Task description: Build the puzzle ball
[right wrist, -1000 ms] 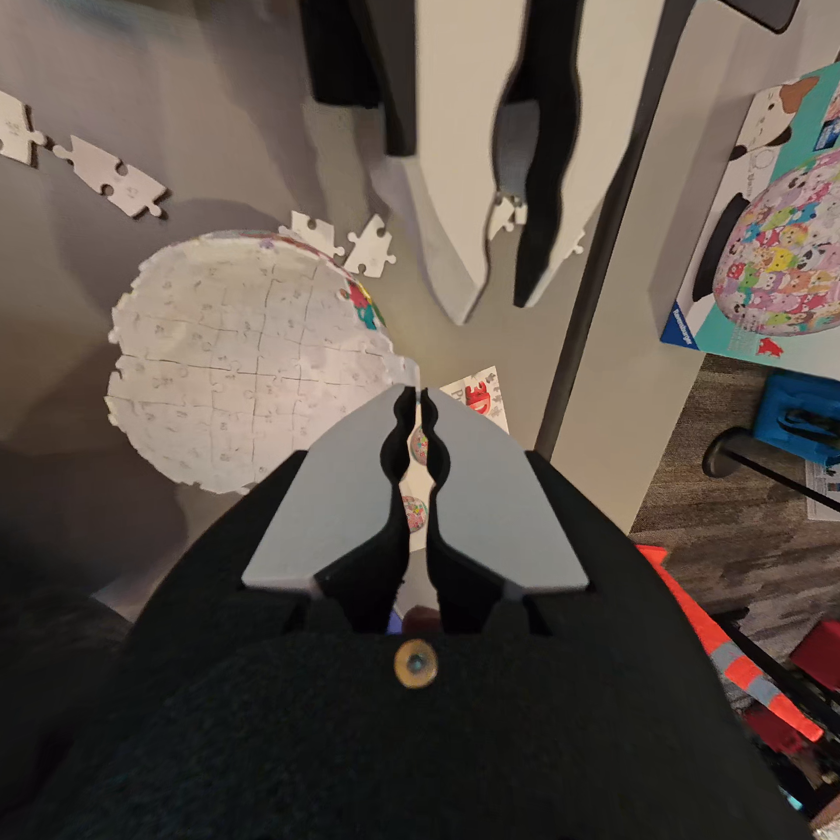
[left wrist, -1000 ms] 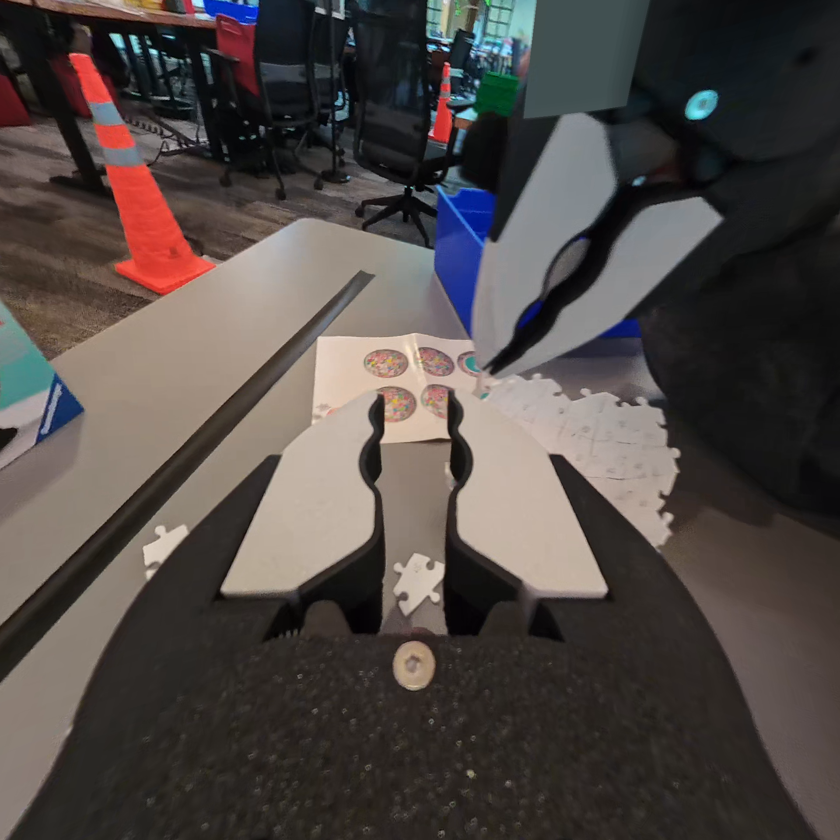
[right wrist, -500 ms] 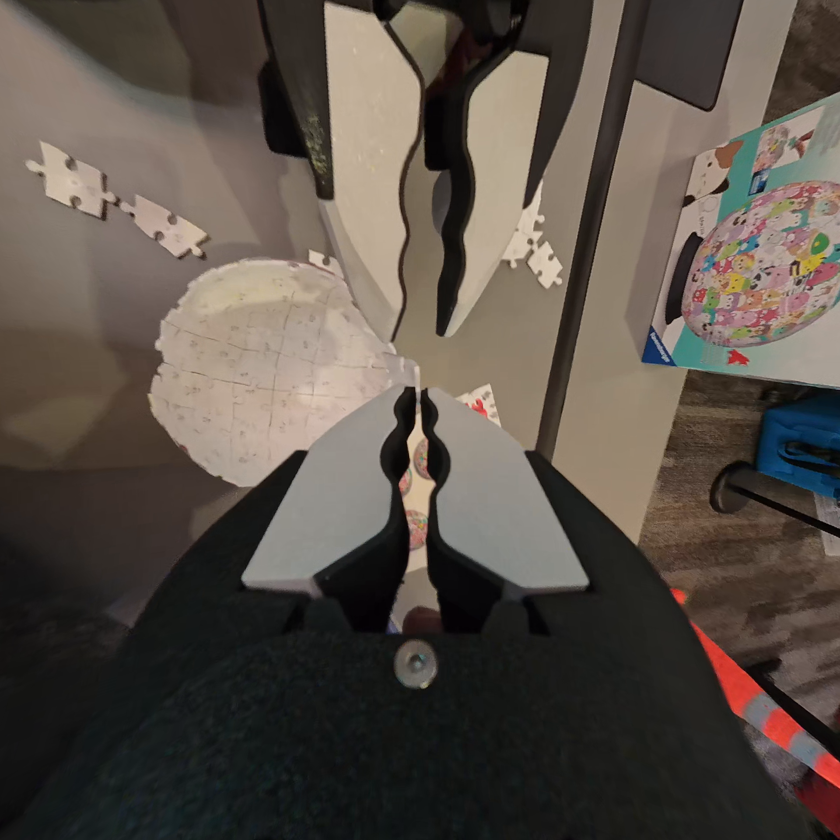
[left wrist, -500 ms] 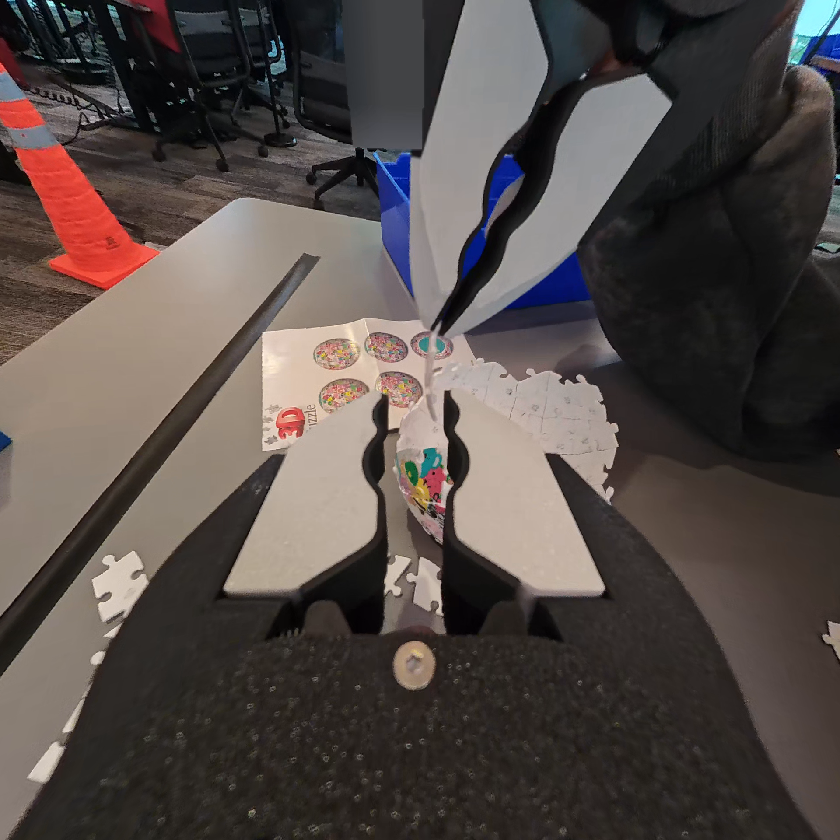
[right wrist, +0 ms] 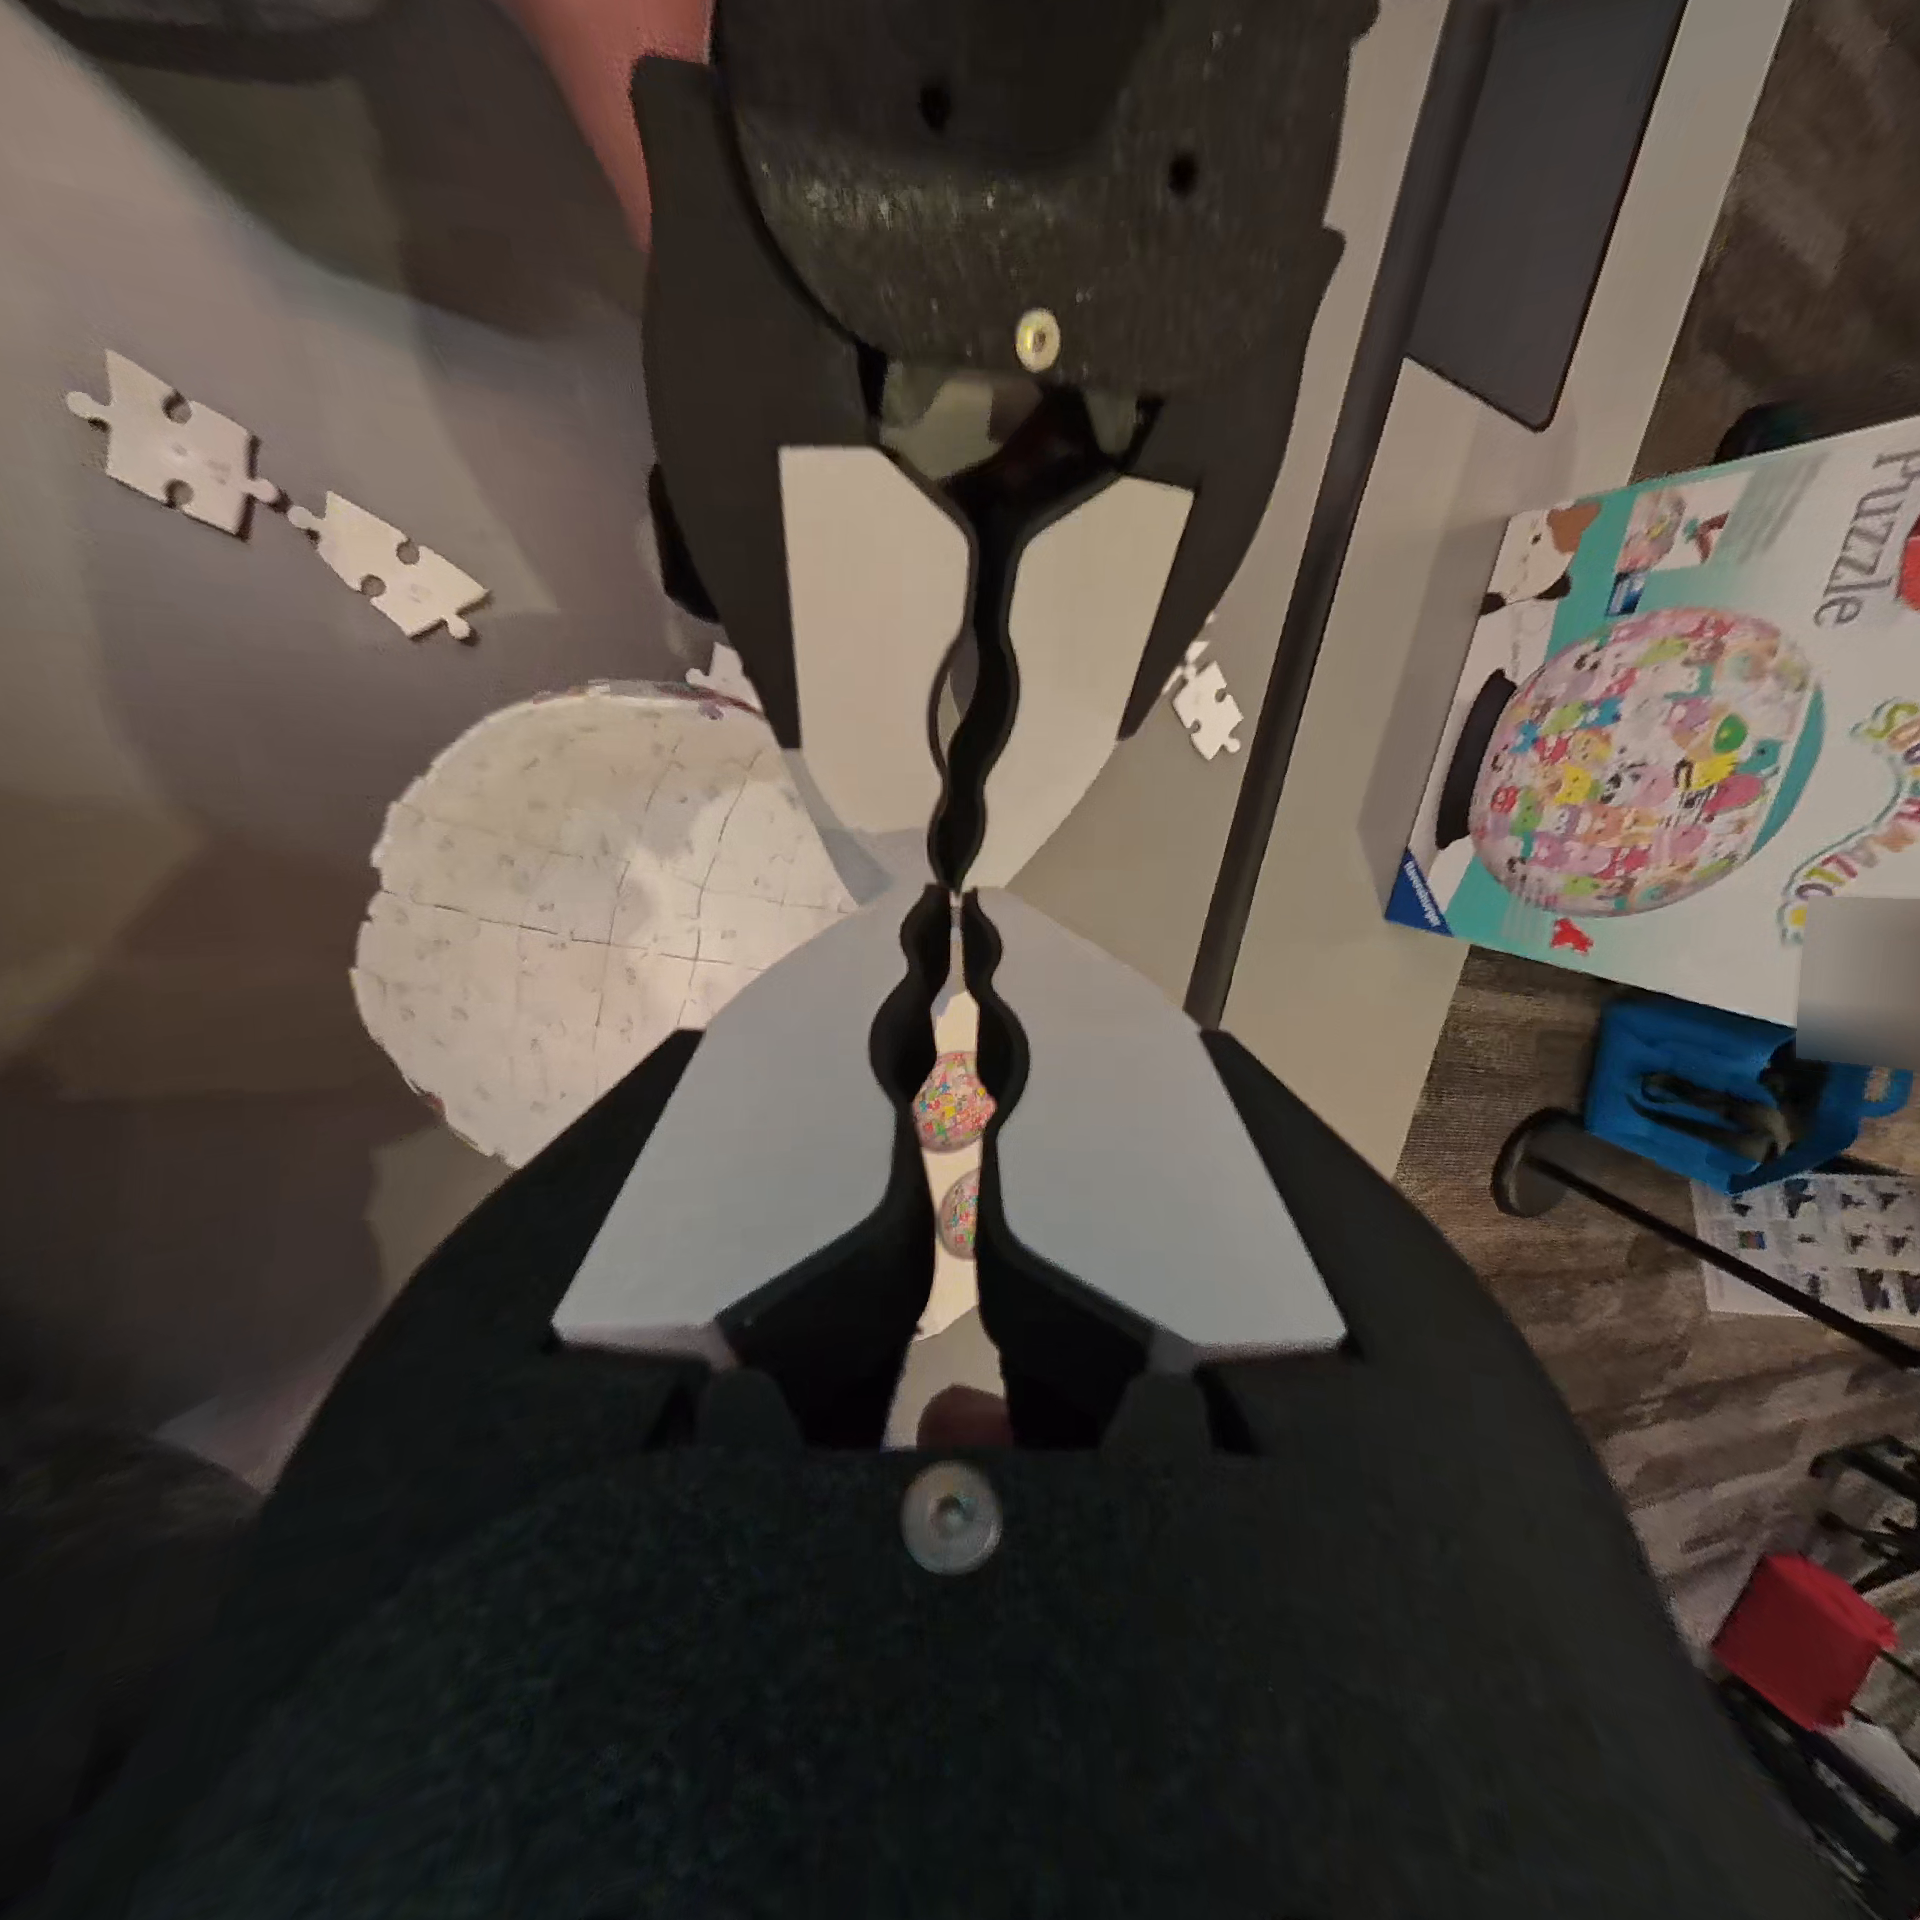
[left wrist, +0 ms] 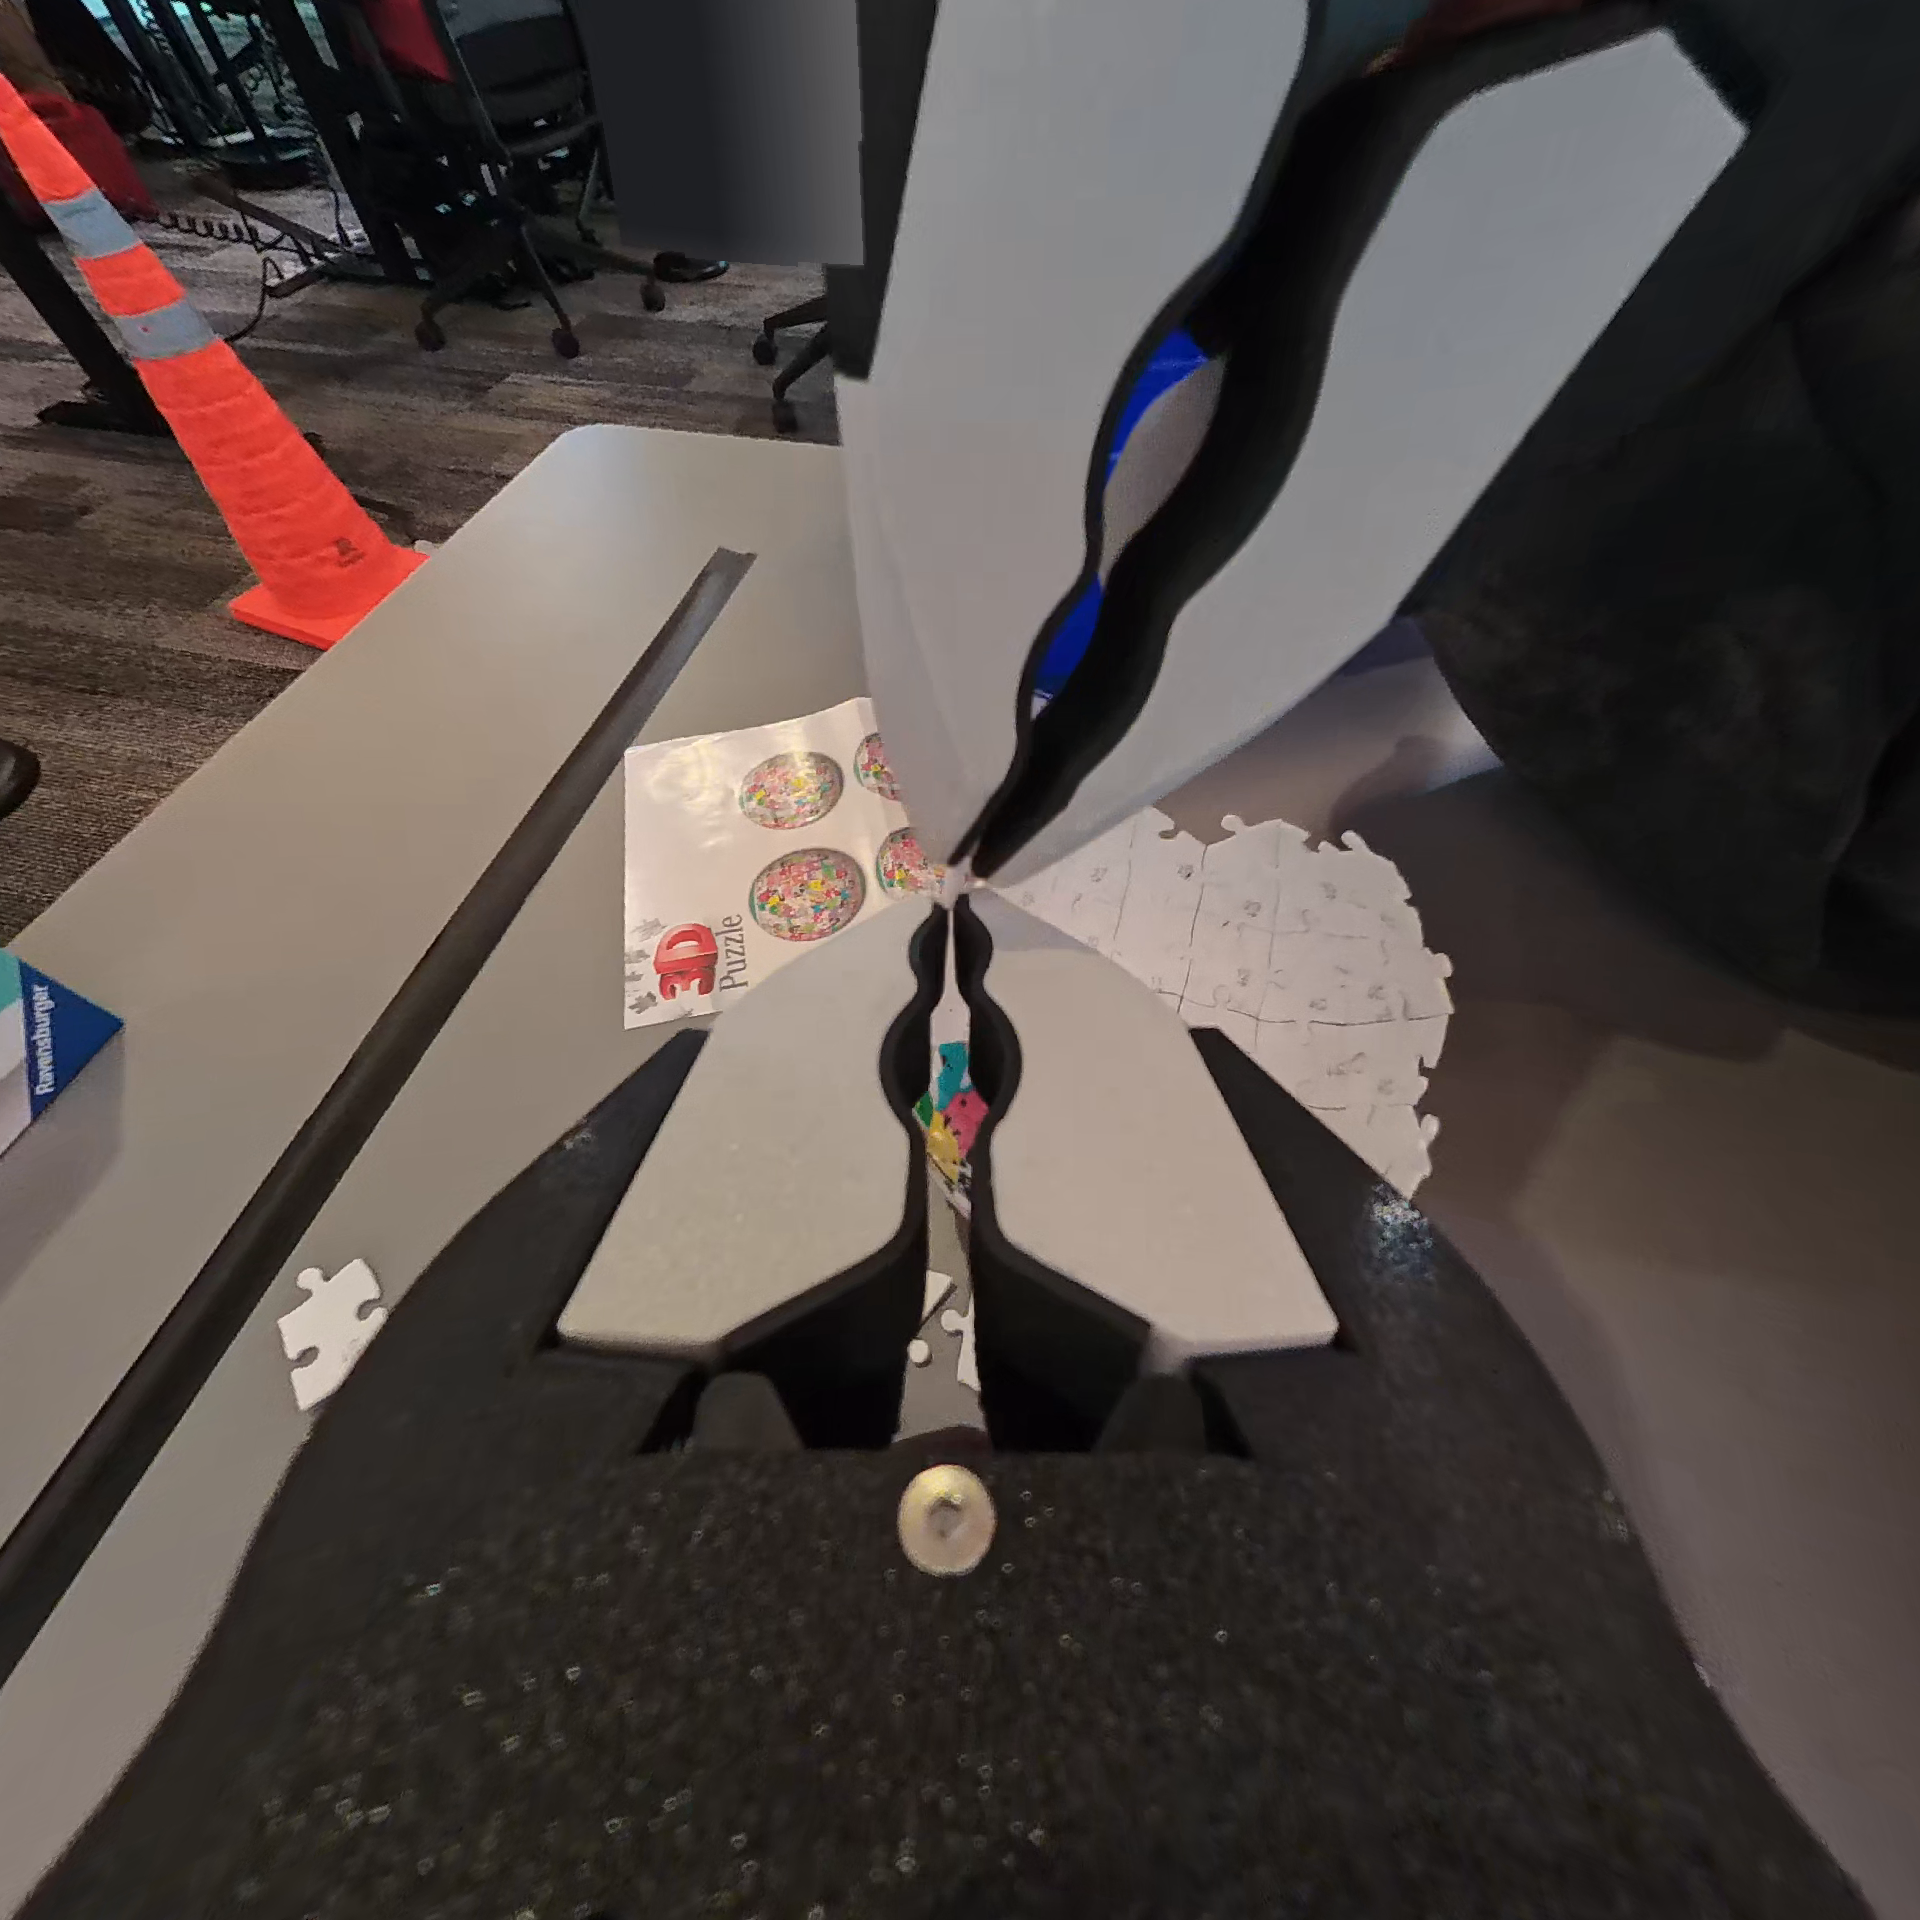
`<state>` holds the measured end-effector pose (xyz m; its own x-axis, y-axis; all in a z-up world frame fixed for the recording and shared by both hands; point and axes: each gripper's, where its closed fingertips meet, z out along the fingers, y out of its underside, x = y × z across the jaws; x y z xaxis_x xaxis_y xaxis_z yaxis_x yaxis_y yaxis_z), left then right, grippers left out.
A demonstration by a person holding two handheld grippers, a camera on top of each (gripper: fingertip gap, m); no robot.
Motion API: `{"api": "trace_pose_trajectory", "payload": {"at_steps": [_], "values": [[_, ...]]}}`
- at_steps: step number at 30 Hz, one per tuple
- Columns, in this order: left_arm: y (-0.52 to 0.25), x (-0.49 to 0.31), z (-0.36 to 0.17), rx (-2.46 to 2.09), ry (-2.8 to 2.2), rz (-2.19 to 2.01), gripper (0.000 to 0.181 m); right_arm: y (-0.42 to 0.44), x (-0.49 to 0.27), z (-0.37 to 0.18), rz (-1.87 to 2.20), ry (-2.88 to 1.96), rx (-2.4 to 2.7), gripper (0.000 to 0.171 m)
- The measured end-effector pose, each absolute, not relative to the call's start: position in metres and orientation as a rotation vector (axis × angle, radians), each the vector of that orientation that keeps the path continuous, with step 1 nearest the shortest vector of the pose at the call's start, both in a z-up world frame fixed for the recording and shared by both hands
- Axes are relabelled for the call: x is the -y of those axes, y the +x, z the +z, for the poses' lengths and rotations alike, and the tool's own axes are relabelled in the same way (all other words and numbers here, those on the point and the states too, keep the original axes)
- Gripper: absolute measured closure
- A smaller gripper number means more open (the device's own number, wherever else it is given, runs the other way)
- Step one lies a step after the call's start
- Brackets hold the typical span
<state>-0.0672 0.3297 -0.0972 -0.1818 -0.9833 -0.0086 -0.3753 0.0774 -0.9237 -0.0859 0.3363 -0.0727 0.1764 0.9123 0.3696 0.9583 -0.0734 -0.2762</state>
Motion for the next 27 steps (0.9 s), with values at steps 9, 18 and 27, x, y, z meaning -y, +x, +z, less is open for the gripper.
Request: {"api": "trace_pose_trajectory", "payload": {"at_steps": [9, 18, 27], "values": [[-0.068, -0.328, -0.098, -1.662, -1.358, -1.116, 0.176, -0.073, -0.336, -0.071, -0.093, -2.045, 1.716, 0.169], [-0.069, -0.325, -0.087, -1.595, -1.357, -1.278, 0.179, -0.08, -0.332, -0.075, -0.012, -2.005, 1.754, 0.169], [-0.069, -0.332, -0.093, -1.595, -1.367, -1.192, 0.179, -0.066, -0.339, -0.072, 0.008, -2.036, 1.657, 0.164]]}}
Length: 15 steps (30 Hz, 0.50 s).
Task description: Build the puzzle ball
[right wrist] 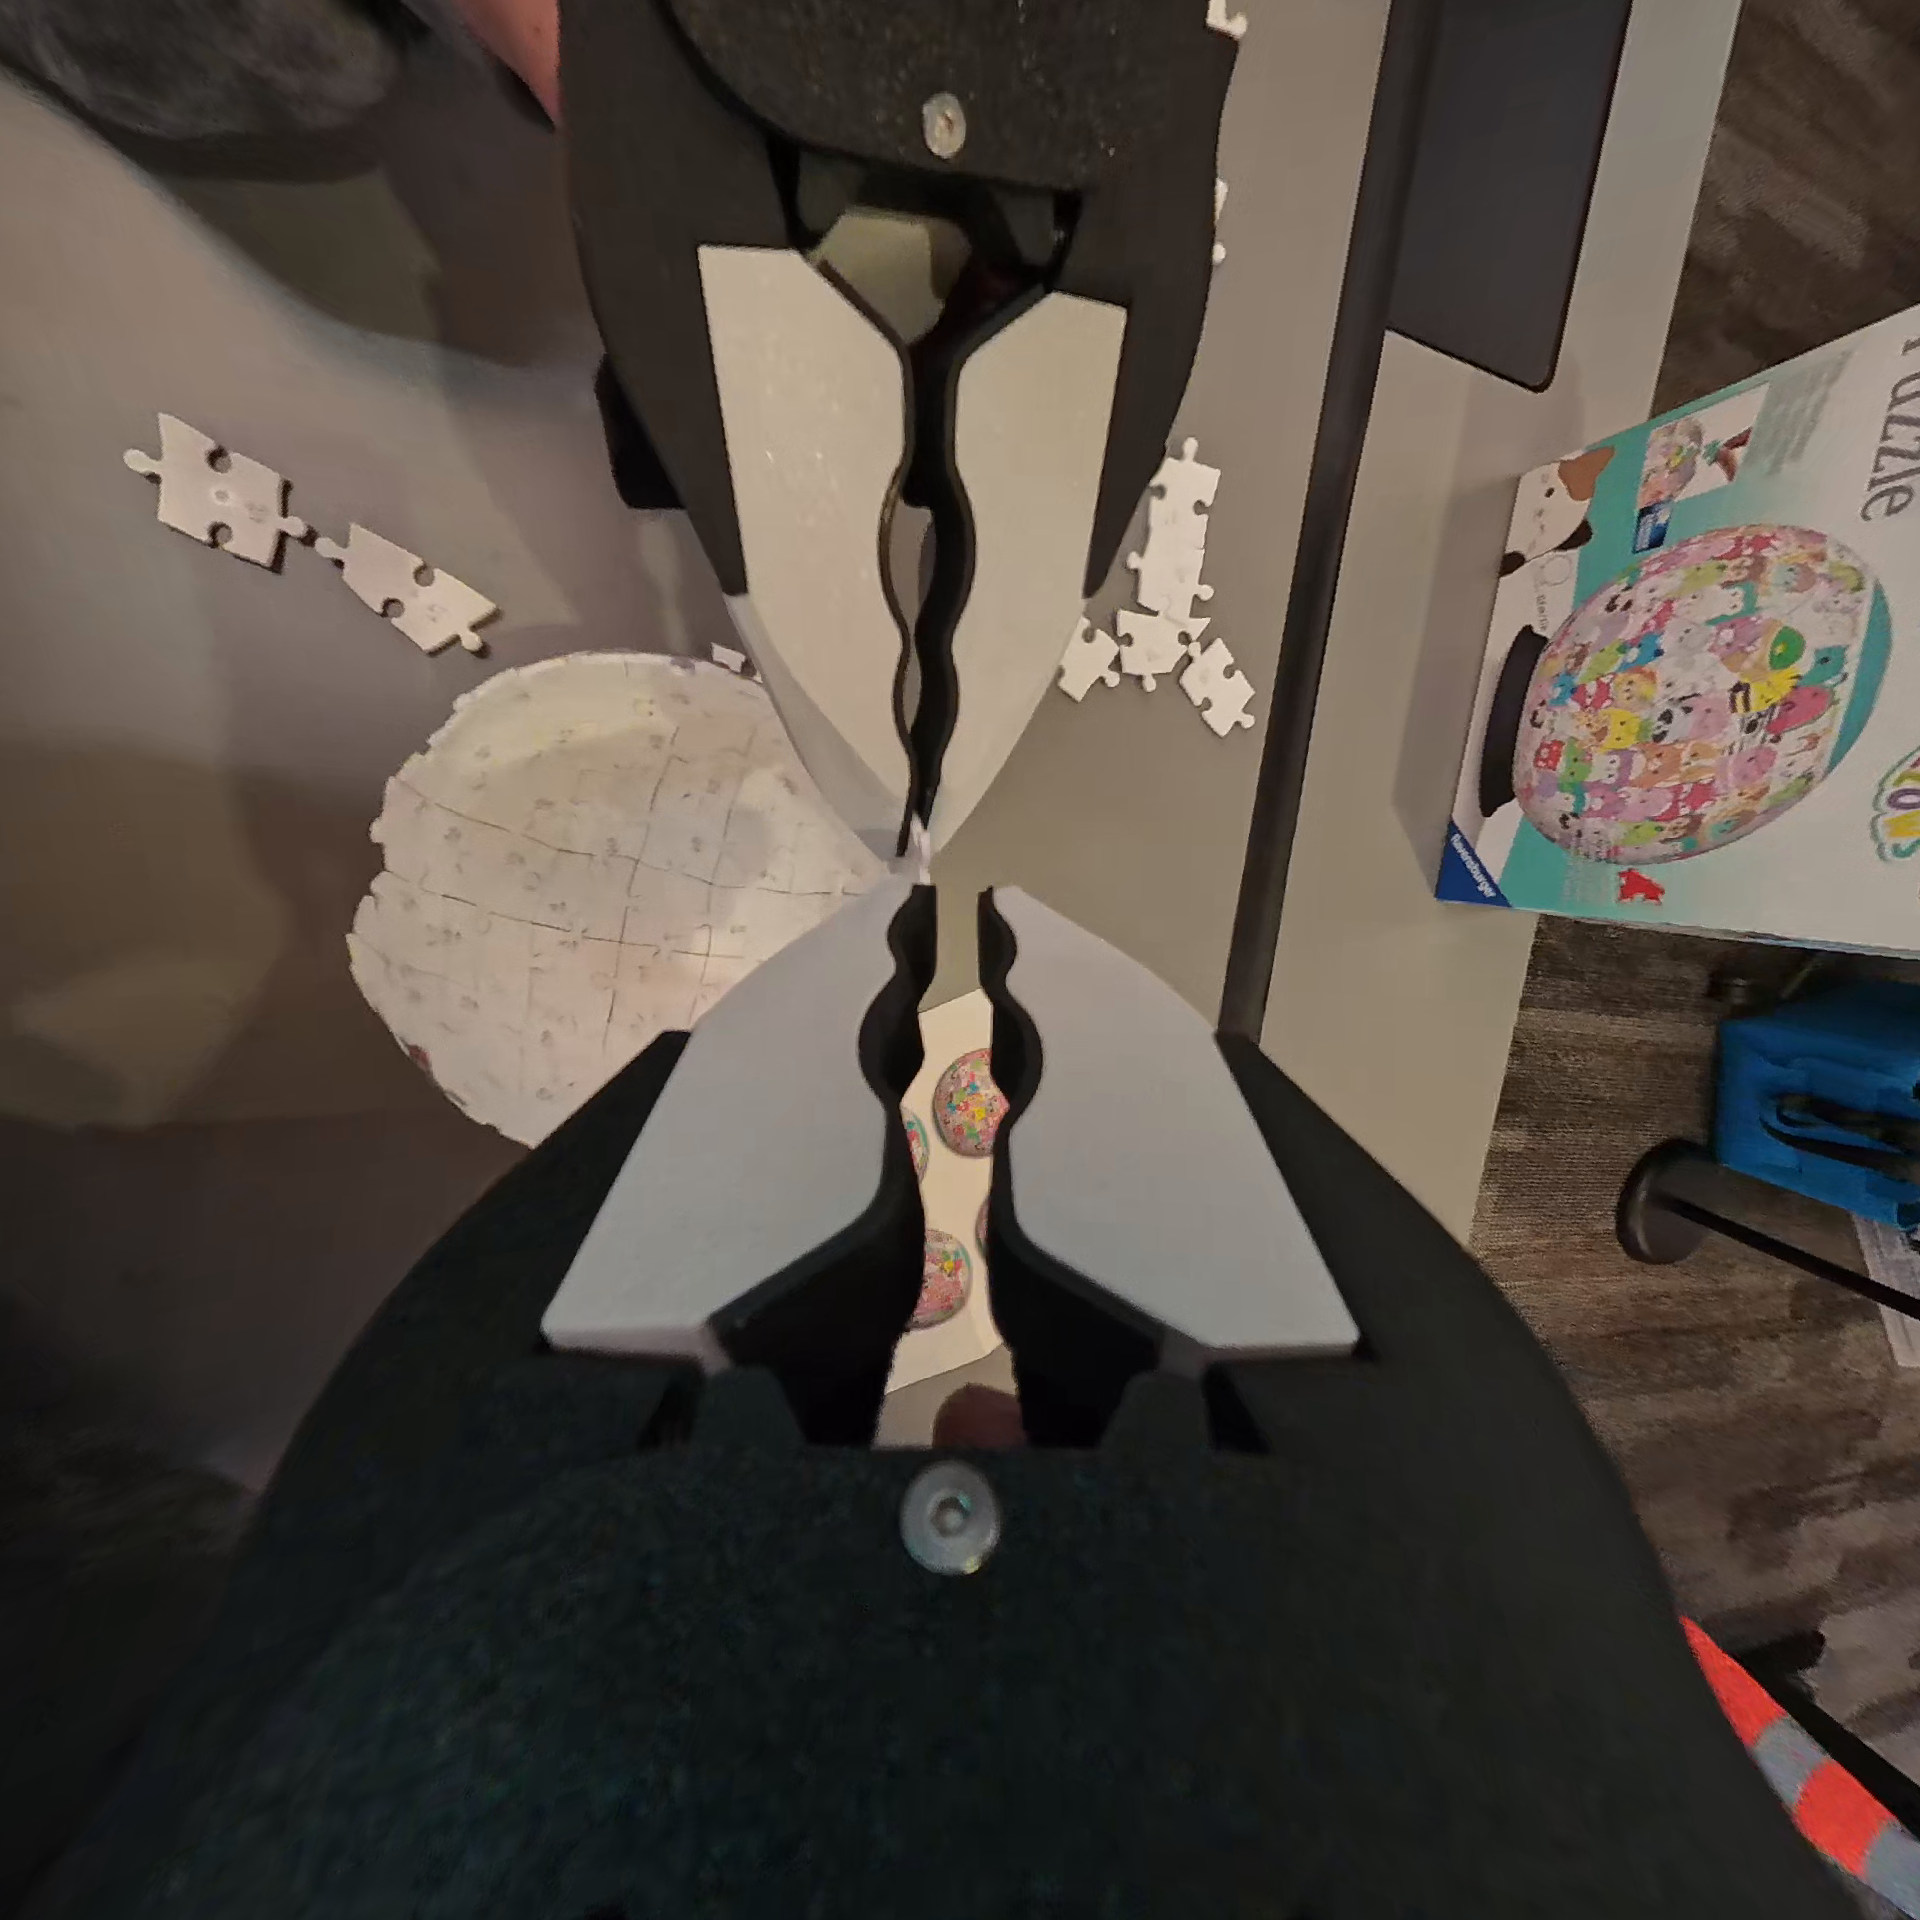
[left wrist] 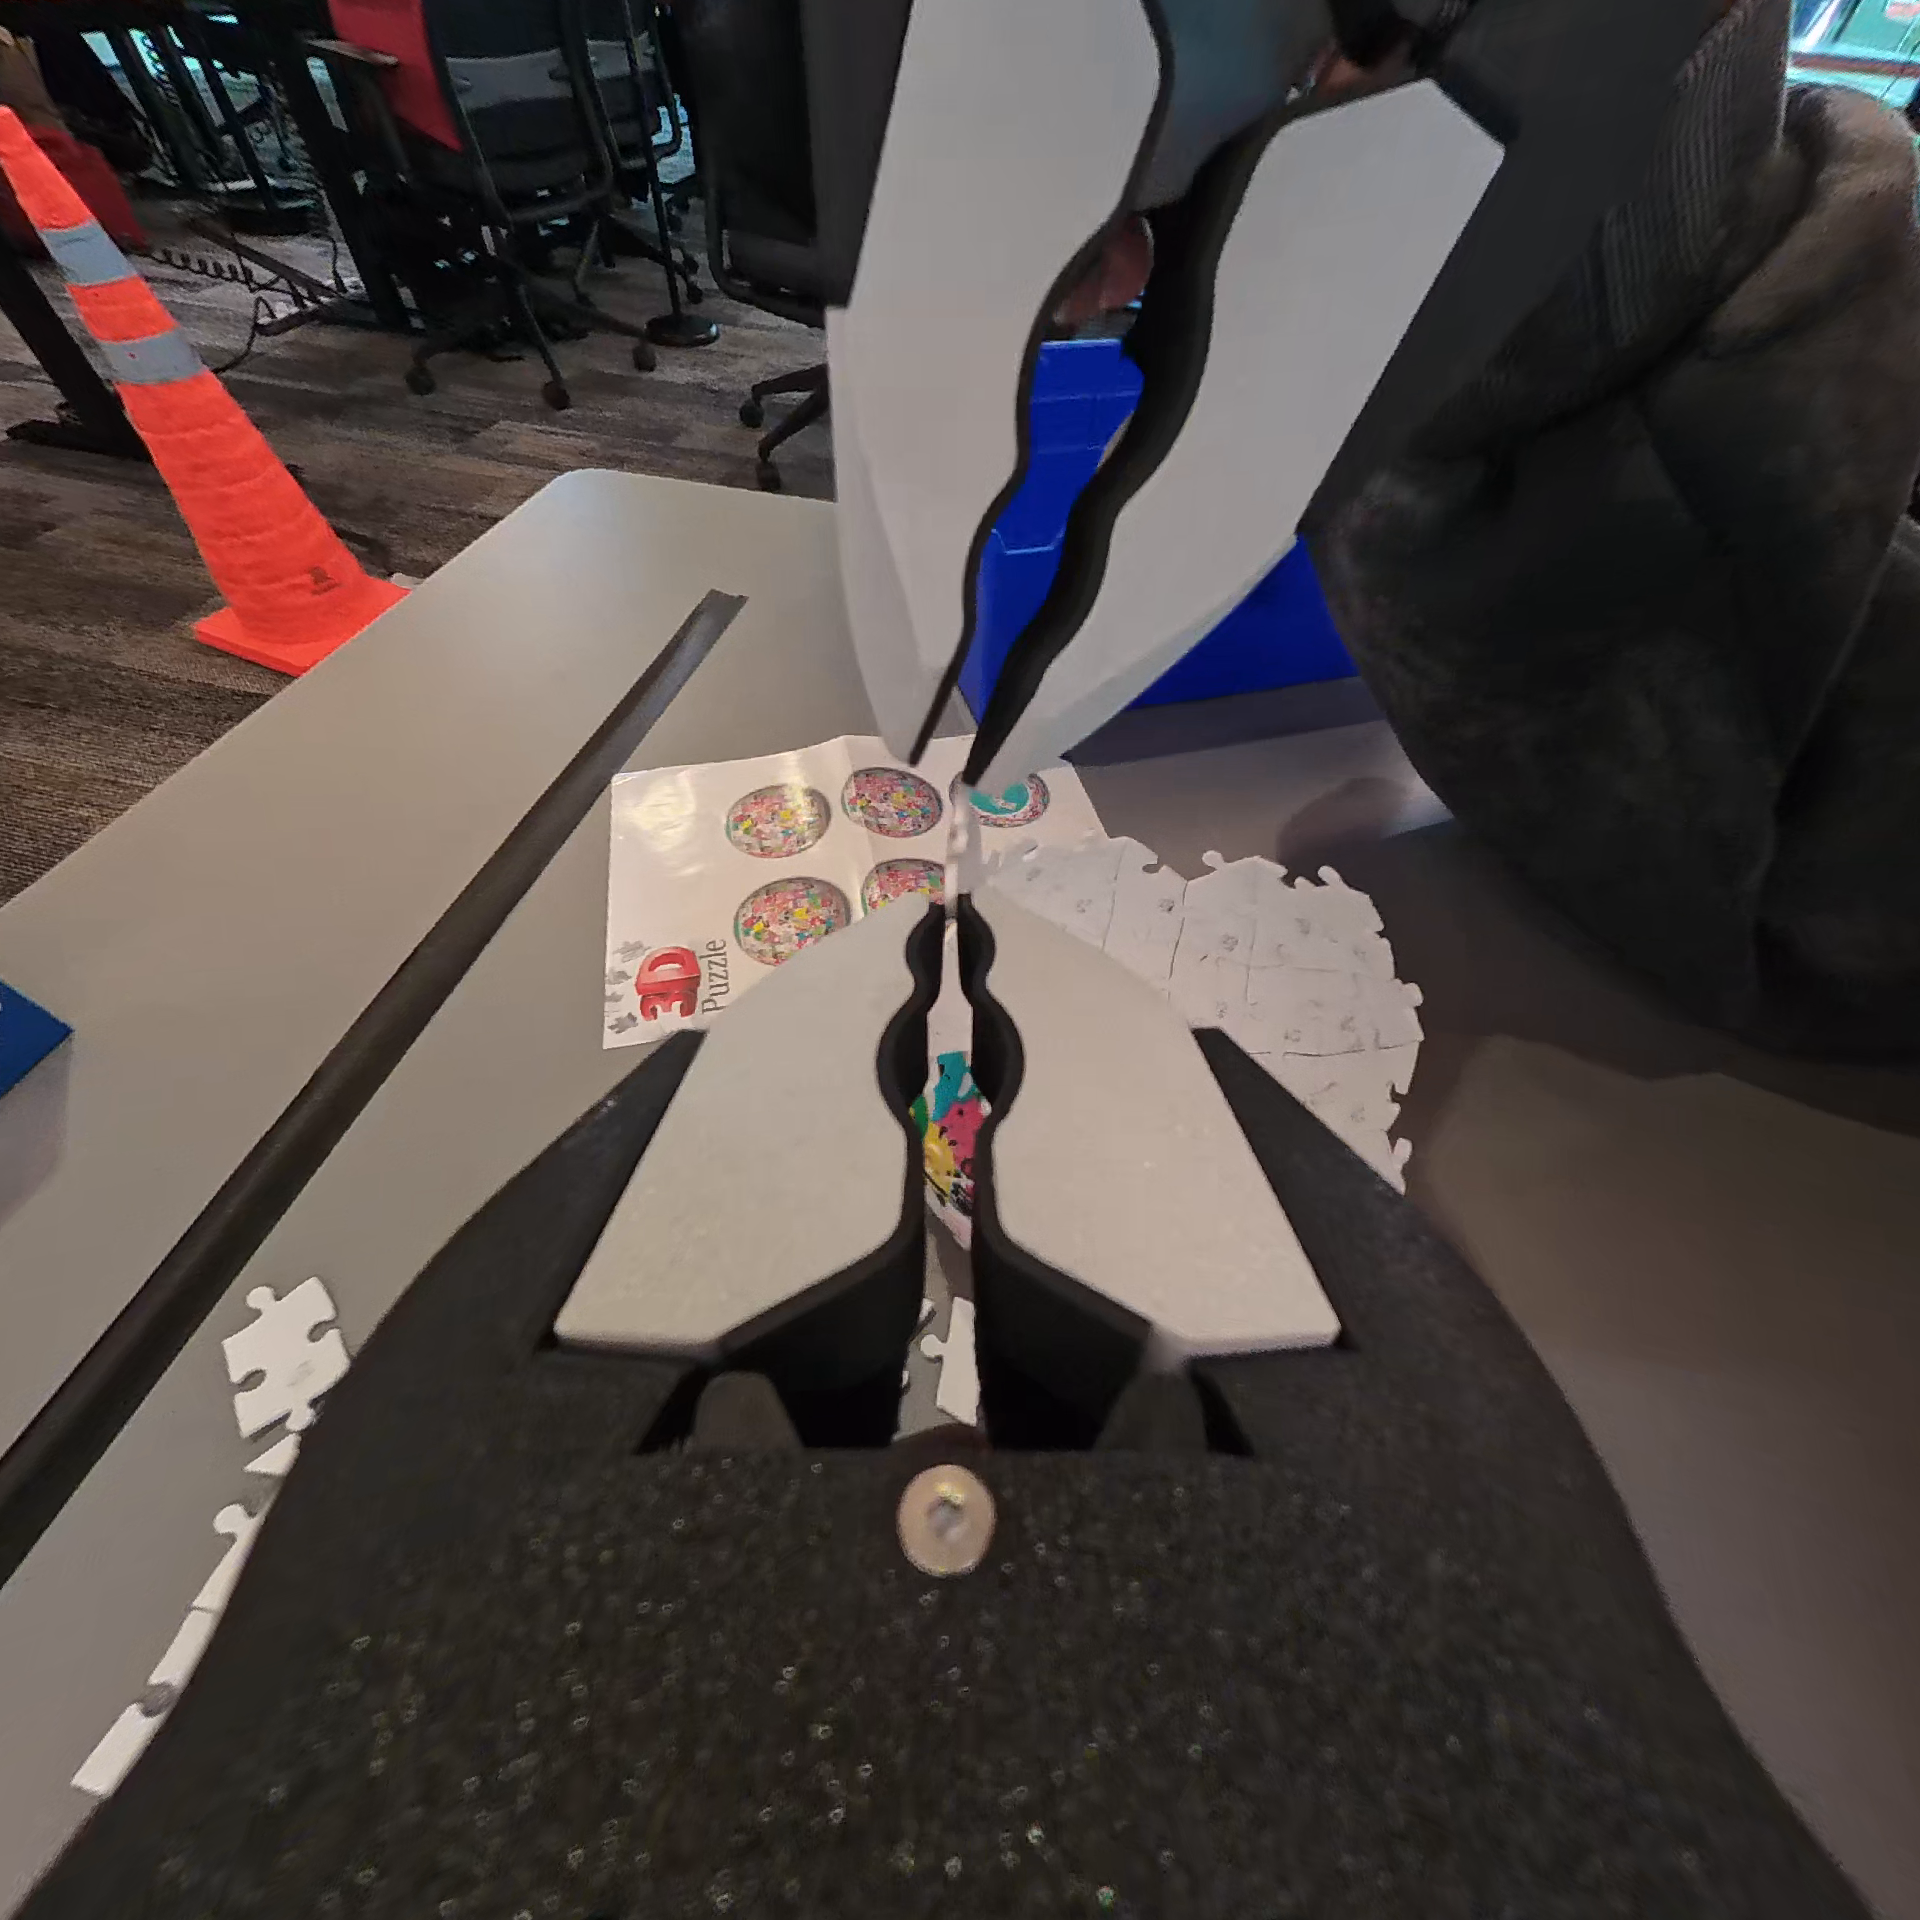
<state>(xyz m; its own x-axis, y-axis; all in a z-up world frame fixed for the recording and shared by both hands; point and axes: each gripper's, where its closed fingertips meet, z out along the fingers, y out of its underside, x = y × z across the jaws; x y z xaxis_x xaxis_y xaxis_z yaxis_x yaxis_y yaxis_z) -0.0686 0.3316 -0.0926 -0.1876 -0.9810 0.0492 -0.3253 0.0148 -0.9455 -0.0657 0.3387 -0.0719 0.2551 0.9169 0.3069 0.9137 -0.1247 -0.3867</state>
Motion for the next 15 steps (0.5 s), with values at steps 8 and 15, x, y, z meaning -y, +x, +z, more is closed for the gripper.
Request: {"api": "trace_pose_trajectory", "payload": {"at_steps": [8, 15], "values": [[-0.0684, -0.3309, -0.0931, -1.6, -1.367, -1.195, 0.179, -0.0696, -0.3359, -0.0807, 0.044, -2.063, 1.693, 0.168], [-0.069, -0.3316, -0.0924, -1.6, -1.367, -1.194, 0.179, -0.0661, -0.3353, -0.0829, 0.045, -2.09, 1.682, 0.168]]}}
